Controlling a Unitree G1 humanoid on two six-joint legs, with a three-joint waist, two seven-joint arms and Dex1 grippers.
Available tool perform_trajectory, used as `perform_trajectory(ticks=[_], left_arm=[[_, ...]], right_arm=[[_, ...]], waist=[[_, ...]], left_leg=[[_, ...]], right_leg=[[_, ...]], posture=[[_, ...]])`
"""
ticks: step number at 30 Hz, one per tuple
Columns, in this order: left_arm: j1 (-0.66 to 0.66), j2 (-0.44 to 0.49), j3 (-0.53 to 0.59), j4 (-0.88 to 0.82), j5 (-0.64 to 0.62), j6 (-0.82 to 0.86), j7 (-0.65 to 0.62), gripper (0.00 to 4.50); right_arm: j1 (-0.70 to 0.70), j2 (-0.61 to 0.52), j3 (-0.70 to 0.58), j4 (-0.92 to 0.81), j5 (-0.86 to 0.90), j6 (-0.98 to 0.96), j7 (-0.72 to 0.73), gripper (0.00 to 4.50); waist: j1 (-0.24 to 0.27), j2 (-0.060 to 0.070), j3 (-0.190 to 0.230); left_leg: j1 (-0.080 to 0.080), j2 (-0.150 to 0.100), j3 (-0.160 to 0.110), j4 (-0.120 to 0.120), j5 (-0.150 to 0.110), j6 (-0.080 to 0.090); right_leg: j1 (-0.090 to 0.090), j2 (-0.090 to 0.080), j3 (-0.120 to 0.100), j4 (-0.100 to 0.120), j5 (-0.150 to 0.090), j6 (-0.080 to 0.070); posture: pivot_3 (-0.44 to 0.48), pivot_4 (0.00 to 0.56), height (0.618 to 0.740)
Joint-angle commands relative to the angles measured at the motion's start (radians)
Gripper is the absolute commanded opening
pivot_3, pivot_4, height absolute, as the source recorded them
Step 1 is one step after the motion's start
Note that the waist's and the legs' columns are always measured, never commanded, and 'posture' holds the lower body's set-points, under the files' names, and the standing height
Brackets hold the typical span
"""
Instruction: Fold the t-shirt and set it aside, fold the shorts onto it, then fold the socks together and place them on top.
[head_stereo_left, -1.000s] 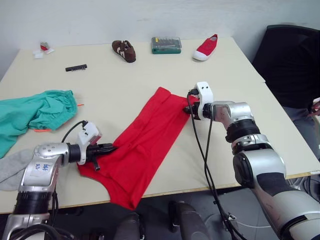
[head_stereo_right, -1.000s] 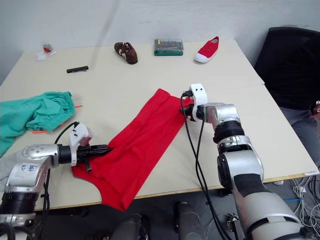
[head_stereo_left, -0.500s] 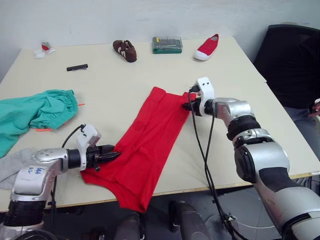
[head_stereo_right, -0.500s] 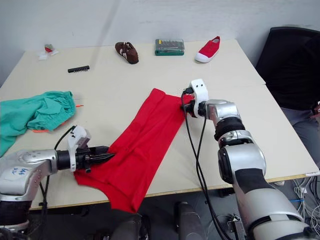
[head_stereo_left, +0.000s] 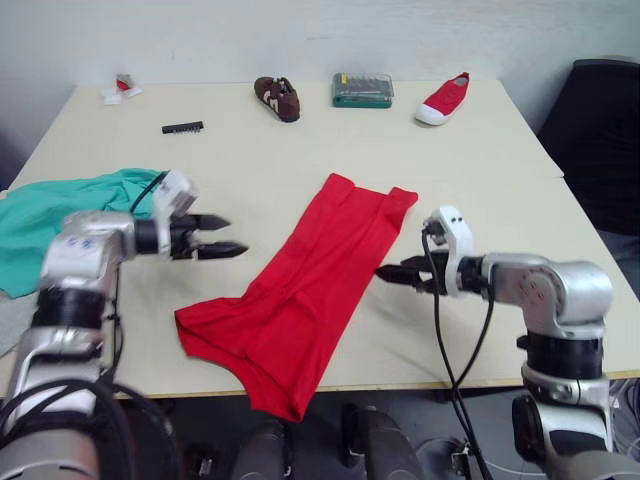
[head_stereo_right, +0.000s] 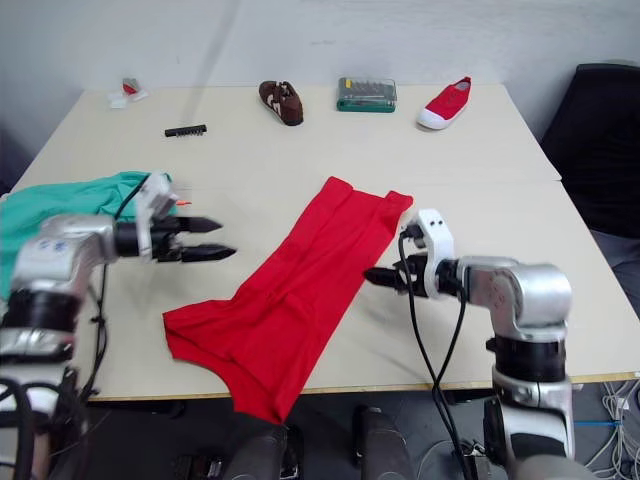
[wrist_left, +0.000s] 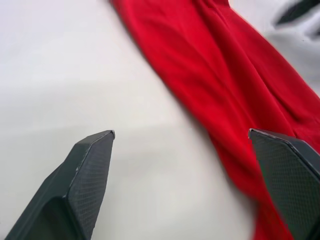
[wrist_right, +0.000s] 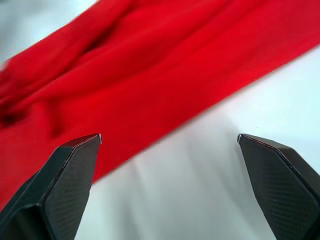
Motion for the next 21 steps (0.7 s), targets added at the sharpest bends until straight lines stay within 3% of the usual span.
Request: perform_trajectory(ticks=[1,7,21], left_arm=[[-0.117,-0.055,-0.036,0.231,0.087,-0.134,0.01,4.5],[-0.235,-0.174,-0.065,0.478,0.191,-0.223,0.088,4.5],[-0.259,-0.262,-0.035,0.558,0.26,-0.293,0.125,4.5]], right_arm=[[0.08,-0.007,-0.035,-0.105,0.128,0.049,0.027,4.45],[0.161,0.031,-0.023,-0.044,0.251,0.049,-0.071,4.45],[0.072,0.192,0.092,0.081,0.288,0.049,-0.225,4.45]], waist=[[-0.003,0.0,0.0],[-0.012,-0.001,0.0],[-0.023,-0.004,-0.001]], left_leg=[[-0.001,0.0,0.0,0.001,-0.001,0.001],[-0.001,0.0,0.004,0.004,-0.002,0.003],[0.004,0.001,0.001,0.004,0.001,0.001]], right_leg=[[0.0,0.0,0.0,0.0,0.0,0.0],[0.0,0.001,-0.002,0.002,0.002,0.003],[0.003,0.0,0.001,0.004,0.002,0.003]], posture=[[0.0,0.15,0.74],[0.0,0.15,0.74],[0.0,0.15,0.74]])
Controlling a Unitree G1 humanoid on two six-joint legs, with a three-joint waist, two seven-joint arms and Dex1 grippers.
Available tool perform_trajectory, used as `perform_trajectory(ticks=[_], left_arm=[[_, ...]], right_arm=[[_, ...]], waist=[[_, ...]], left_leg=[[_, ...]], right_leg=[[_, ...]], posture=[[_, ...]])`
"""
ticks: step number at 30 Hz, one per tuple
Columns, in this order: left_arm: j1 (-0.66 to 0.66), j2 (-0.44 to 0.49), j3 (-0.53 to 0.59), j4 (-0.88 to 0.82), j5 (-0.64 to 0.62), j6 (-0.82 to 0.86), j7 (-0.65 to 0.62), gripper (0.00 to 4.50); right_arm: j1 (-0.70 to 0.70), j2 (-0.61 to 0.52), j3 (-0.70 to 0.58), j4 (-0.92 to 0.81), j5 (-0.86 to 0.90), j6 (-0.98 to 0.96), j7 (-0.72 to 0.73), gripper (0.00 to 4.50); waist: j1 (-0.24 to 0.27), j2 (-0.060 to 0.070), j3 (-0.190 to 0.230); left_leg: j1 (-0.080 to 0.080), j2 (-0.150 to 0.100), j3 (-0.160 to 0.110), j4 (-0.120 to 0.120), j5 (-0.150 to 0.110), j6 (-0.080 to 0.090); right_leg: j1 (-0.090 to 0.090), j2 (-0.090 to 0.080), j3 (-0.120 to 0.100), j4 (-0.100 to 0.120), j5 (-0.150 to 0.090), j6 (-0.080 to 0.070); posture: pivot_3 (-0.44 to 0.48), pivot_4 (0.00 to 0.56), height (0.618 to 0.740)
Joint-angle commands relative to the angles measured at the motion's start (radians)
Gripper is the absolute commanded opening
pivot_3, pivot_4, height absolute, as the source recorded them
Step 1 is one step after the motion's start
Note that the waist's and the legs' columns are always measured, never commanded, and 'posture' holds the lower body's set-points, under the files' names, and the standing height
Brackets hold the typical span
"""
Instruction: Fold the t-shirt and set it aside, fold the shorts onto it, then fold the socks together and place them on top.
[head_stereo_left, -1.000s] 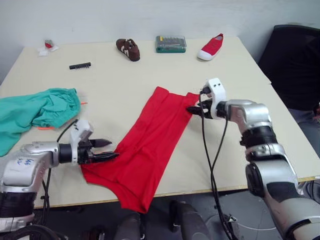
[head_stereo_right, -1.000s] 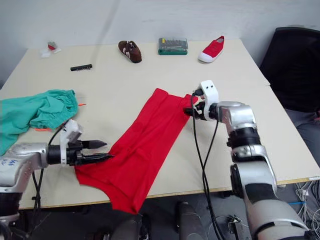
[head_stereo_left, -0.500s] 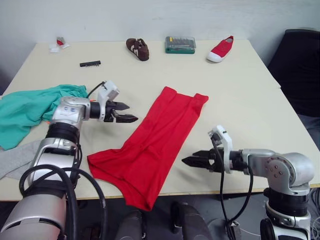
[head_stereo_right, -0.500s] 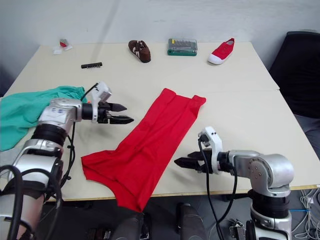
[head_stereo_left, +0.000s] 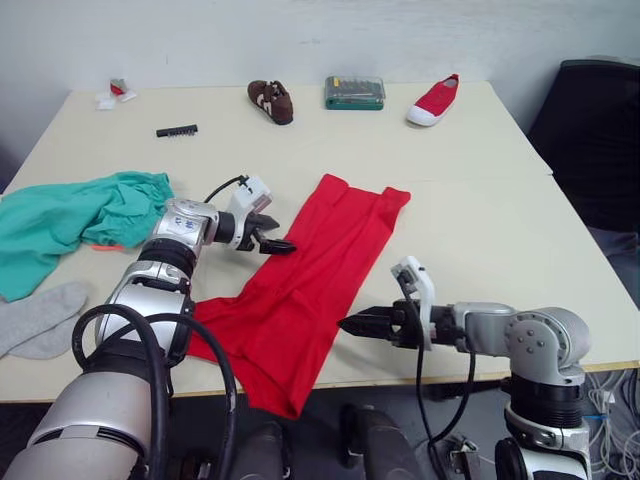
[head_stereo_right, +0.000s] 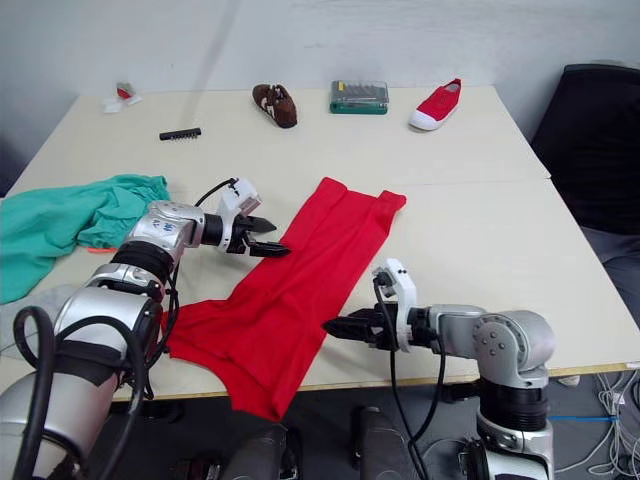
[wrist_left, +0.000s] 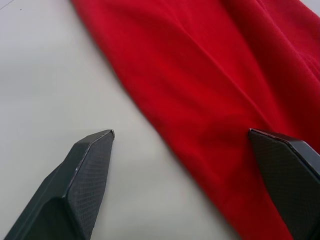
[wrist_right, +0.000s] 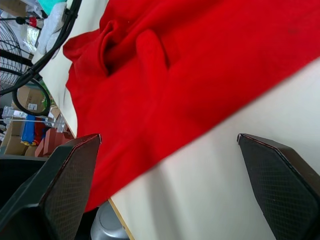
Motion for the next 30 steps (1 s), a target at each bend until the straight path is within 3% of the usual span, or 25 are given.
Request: perform_trajectory(ticks=[1,4,7,17,23,30], left_arm=[[-0.013,-0.021,0.017,0.01,0.01,-0.01,0.009,4.5],[-0.01,-0.025,0.034,0.009,0.005,-0.018,0.004,4.11],[-0.008,-0.028,0.048,0.01,0.006,-0.016,0.007,3.29],[-0.003,-0.025,0.055,0.009,0.018,-0.025,0.006,0.01],[0.0,-0.015,0.064,0.01,0.022,-0.03,0.006,0.0],[0.018,0.031,0.085,-0.005,0.016,-0.031,-0.013,0.0]], right_arm=[[-0.009,0.051,0.066,0.049,-0.011,0.019,-0.037,4.45],[-0.025,0.08,0.079,0.087,-0.036,-0.002,-0.061,4.48],[-0.038,0.109,0.088,0.132,-0.063,-0.037,-0.084,3.82],[-0.043,0.089,0.126,0.168,-0.103,-0.127,-0.09,0.13],[-0.058,0.047,0.125,0.163,-0.094,-0.14,-0.079,0.02],[-0.115,-0.121,0.157,0.155,-0.079,-0.177,0.023,0.02]], waist=[[-0.001,-0.001,0.0],[-0.003,-0.001,0.0],[-0.007,-0.001,-0.001],[-0.01,-0.002,-0.001],[-0.004,-0.004,-0.002],[-0.002,-0.004,-0.002]], left_leg=[[0.0,0.0,0.0,0.0,0.0,0.0],[0.0,0.0,0.0,0.0,0.0,0.0],[0.0,0.0,0.0,0.0,0.0,0.0],[0.0,0.001,0.0,-0.001,0.0,0.0],[0.0,0.0,0.0,0.0,0.0,0.0],[-0.002,-0.001,0.0,0.0,-0.001,0.002]], right_leg=[[0.0,0.0,0.0,0.0,0.0,0.0],[0.0,0.0,0.0,0.0,0.0,0.0],[0.0,0.0,0.0,0.0,0.0,0.0],[0.0,0.0,0.0,0.0,0.0,0.0],[0.0,-0.001,0.0,0.0,0.0,0.0],[-0.001,-0.002,0.0,-0.001,0.0,0.0]], posture=[[0.0,0.15,0.74],[0.0,0.15,0.74],[0.0,0.15,0.74],[0.0,0.15,0.74],[0.0,0.15,0.74],[0.0,0.15,0.74]])
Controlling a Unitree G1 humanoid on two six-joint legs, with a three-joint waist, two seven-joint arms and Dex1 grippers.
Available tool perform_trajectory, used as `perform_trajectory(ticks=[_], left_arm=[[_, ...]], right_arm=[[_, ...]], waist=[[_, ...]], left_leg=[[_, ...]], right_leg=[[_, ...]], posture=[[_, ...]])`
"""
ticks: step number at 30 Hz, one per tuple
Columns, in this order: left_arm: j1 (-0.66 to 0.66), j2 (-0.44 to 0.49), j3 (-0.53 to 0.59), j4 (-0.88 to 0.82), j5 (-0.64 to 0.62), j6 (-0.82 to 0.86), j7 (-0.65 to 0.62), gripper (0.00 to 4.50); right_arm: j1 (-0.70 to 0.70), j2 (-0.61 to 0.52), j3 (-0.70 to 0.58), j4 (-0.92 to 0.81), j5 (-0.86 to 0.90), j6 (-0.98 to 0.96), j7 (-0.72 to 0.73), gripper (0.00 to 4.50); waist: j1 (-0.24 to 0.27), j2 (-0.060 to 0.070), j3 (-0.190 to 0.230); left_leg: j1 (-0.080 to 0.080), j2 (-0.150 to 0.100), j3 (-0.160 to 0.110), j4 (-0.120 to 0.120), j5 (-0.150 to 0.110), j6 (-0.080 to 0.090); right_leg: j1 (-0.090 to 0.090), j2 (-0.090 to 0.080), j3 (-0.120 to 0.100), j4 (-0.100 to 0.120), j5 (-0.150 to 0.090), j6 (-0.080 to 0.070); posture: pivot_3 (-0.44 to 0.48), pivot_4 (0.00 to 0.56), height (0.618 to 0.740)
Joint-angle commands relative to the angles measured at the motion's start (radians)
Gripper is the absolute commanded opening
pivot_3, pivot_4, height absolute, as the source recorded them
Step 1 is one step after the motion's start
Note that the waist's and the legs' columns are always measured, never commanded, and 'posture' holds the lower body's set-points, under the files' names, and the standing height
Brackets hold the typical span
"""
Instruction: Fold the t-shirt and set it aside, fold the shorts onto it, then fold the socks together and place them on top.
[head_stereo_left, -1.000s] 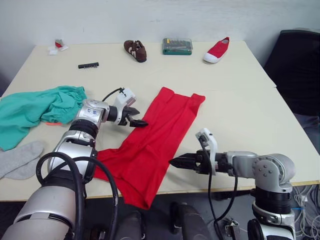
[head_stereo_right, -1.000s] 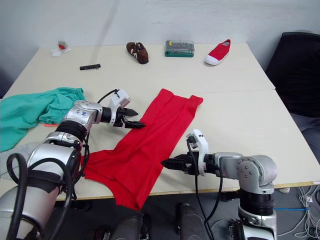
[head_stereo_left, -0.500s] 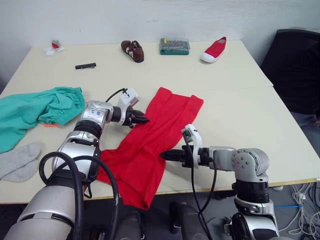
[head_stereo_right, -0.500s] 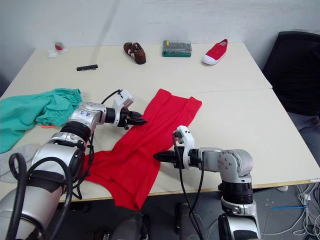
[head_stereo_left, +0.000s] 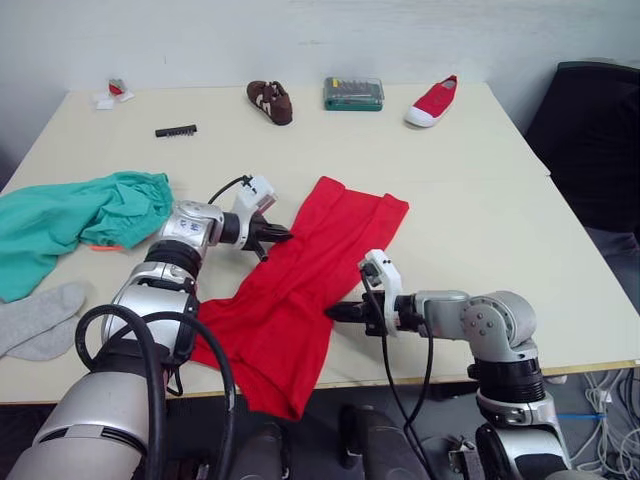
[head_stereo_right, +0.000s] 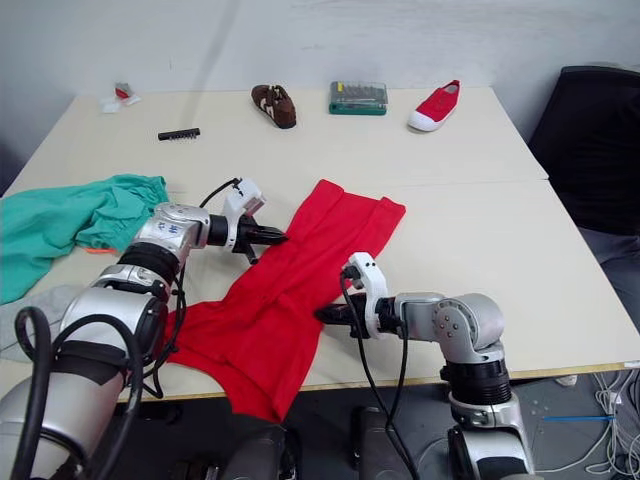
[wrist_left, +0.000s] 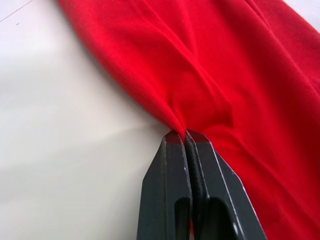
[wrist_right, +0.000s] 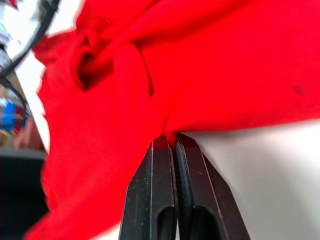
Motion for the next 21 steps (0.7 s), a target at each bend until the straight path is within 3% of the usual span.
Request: perform_trajectory(ticks=[1,8,11,14,21], left_arm=[[0.01,0.037,0.014,-0.022,-0.006,-0.012,-0.031,0.0],[0.098,0.099,0.067,-0.181,-0.072,0.059,-0.074,0.0],[0.233,0.105,0.117,-0.445,-0.138,0.203,-0.031,0.0],[0.38,0.089,0.17,-0.702,-0.174,0.297,0.103,0.0],[0.555,0.074,0.213,-1.07,-0.254,0.503,0.235,0.0]], right_arm=[[-0.038,-0.083,-0.008,0.012,0.003,-0.02,0.052,0.02],[-0.151,-0.363,0.152,0.145,-0.068,-0.187,0.315,0.02],[-0.221,-0.373,0.222,0.263,-0.13,-0.286,0.395,0.02],[-0.266,-0.344,0.304,0.339,-0.182,-0.365,0.479,0.02],[-0.307,-0.298,0.41,0.395,-0.274,-0.486,0.608,0.02]], waist=[[0.0,0.0,0.0],[-0.003,0.001,0.001],[-0.005,0.001,0.001],[-0.001,0.001,0.001],[0.001,0.001,0.001]], left_leg=[[-0.001,0.0,0.0,0.0,0.0,0.0],[-0.003,0.0,0.001,-0.001,-0.002,0.001],[-0.003,0.001,0.002,-0.001,-0.002,0.001],[-0.003,0.001,0.001,-0.001,-0.001,-0.001],[-0.003,0.001,0.0,0.002,0.0,-0.003]], right_leg=[[0.0,0.0,0.0,0.0,0.0,0.0],[-0.002,0.001,-0.001,-0.001,0.0,0.0],[-0.002,0.002,-0.001,-0.001,0.0,0.0],[-0.002,0.002,0.0,0.0,0.0,0.0],[-0.001,0.001,0.0,0.001,0.0,0.0]], posture=[[0.0,0.15,0.74],[0.0,0.15,0.74],[0.0,0.15,0.74],[0.0,0.15,0.74],[0.0,0.15,0.74]])
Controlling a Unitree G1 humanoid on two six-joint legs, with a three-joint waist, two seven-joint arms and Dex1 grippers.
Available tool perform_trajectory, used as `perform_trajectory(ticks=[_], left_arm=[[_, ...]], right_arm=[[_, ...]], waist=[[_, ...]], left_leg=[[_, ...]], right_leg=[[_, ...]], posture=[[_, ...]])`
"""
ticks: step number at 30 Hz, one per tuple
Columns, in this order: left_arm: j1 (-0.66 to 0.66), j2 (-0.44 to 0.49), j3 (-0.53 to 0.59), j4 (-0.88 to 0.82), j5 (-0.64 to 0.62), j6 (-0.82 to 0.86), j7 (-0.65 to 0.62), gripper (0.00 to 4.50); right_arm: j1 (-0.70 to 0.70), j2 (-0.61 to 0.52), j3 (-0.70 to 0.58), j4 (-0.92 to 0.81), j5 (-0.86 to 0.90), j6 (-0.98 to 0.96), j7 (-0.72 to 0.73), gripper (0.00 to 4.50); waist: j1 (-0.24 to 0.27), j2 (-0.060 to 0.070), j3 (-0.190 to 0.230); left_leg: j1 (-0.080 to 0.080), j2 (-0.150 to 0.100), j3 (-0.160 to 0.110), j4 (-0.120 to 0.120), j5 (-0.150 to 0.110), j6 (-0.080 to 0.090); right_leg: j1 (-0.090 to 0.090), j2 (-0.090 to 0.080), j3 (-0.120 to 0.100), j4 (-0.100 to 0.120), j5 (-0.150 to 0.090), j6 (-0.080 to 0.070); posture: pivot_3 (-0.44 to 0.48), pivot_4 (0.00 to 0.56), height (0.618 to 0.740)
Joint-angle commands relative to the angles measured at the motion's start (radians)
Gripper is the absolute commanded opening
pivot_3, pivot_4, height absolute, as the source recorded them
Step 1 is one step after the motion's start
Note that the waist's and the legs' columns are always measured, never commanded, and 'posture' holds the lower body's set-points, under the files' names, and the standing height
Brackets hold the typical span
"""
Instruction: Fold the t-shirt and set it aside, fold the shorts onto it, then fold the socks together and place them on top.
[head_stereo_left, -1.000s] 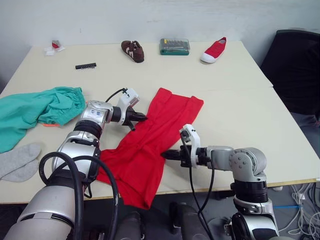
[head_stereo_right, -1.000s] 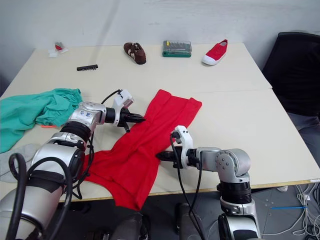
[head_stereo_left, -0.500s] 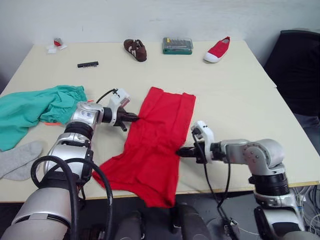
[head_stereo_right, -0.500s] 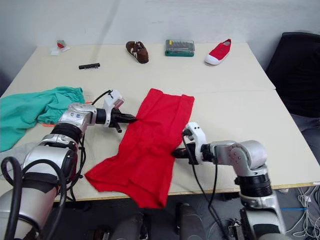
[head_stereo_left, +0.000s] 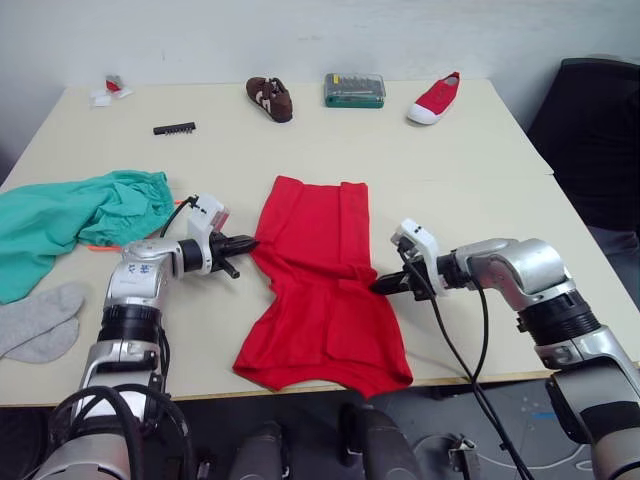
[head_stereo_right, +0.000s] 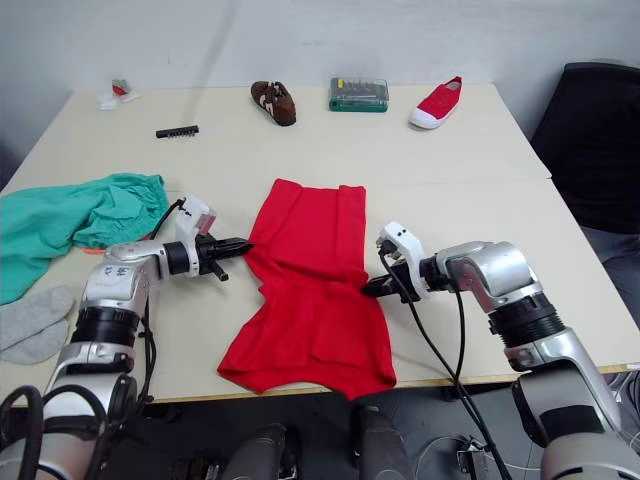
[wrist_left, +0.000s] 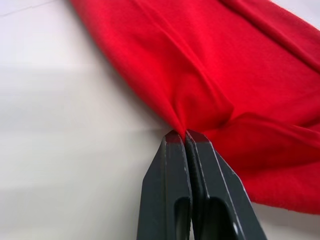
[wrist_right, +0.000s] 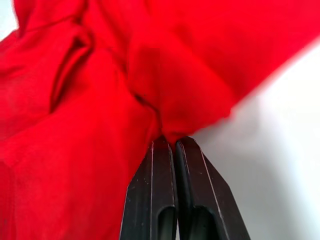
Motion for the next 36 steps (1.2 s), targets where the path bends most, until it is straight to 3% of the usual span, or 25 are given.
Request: perform_trajectory(ticks=[1,7,8,11,15,17,20,25,29,36], left_arm=[[0.015,0.014,0.03,-0.144,-0.048,0.059,0.047,0.0],[0.007,0.018,0.003,-0.102,-0.061,0.034,0.055,0.0],[0.005,0.025,-0.002,-0.095,-0.06,0.031,0.049,0.21],[-0.005,0.07,-0.041,-0.089,-0.055,0.001,-0.019,0.93],[0.013,0.158,-0.076,-0.128,-0.063,-0.069,-0.139,2.2],[0.06,0.254,-0.093,-0.152,-0.036,-0.262,-0.261,2.74],[0.126,0.342,-0.092,-0.132,-0.025,-0.608,-0.395,3.64],[0.204,0.408,-0.109,-0.1,-0.02,-0.956,-0.517,3.64],[0.28,0.412,-0.123,-0.116,-0.05,-1.19,-0.58,3.64],[0.339,0.401,-0.178,-0.027,-0.03,-1.478,-0.582,3.64]], right_arm=[[-0.011,-0.001,0.027,0.007,-0.044,-0.068,0.064,0.02],[0.02,0.02,-0.063,0.004,-0.059,-0.136,0.035,0.02],[0.026,0.022,-0.077,-0.003,-0.06,-0.138,0.027,0.01],[0.061,0.007,-0.132,-0.076,-0.043,-0.104,-0.002,0.62],[0.113,-0.036,-0.197,-0.189,-0.045,-0.107,-0.03,1.99],[0.202,-0.133,-0.24,-0.28,-0.096,-0.253,-0.005,2.59],[0.371,-0.271,-0.289,-0.361,-0.187,-0.569,0.052,2.6],[0.555,-0.319,-0.357,-0.37,-0.251,-0.989,0.096,2.6],[0.661,-0.318,-0.357,-0.326,-0.309,-1.381,0.134,2.6],[0.721,-0.297,-0.287,-0.241,-0.4,-1.739,0.112,2.6]], waist=[[0.001,0.0,0.0],[0.002,0.0,0.0],[0.002,0.0,0.0],[-0.001,0.0,0.0],[0.0,0.001,0.0],[0.001,0.001,0.001],[0.008,0.002,0.001],[0.009,0.002,0.001],[0.008,0.003,0.002],[0.012,0.003,0.002]], left_leg=[[0.0,0.0,0.0,0.0,0.0,0.0],[0.002,0.0,-0.001,0.0,0.0,-0.001],[0.002,0.0,-0.001,0.0,0.001,-0.002],[0.002,0.0,-0.001,-0.001,0.003,-0.006],[0.002,0.0,0.0,-0.002,0.002,-0.007],[0.002,0.0,-0.001,-0.002,0.002,-0.007],[0.002,0.0,-0.001,-0.005,-0.001,-0.008],[0.002,0.001,0.003,-0.004,-0.004,-0.005],[0.003,0.002,0.004,-0.004,-0.004,-0.005],[0.007,0.002,0.004,-0.003,-0.004,0.001]], right_leg=[[0.0,0.0,0.0,-0.001,0.0,0.0],[0.001,-0.001,0.0,-0.001,0.0,0.0],[0.001,-0.001,0.0,-0.001,0.0,0.0],[0.0,0.0,0.0,-0.001,0.0,-0.001],[0.0,0.0,0.0,-0.002,-0.001,-0.001],[0.0,0.0,0.0,-0.002,-0.001,-0.002],[0.0,0.0,-0.001,-0.008,-0.002,-0.003],[0.002,0.0,-0.002,-0.012,-0.001,-0.002],[0.002,0.001,-0.002,-0.011,-0.001,-0.002],[0.005,0.001,-0.001,-0.009,0.0,-0.001]], posture=[[0.0,0.15,0.74],[0.0,0.15,0.74],[0.0,0.15,0.74],[0.0,0.15,0.74],[0.0,0.15,0.74],[0.0,0.15,0.74],[0.0,0.15,0.74],[0.0,0.15,0.74],[0.0,0.15,0.74],[0.0,0.15,0.74]])
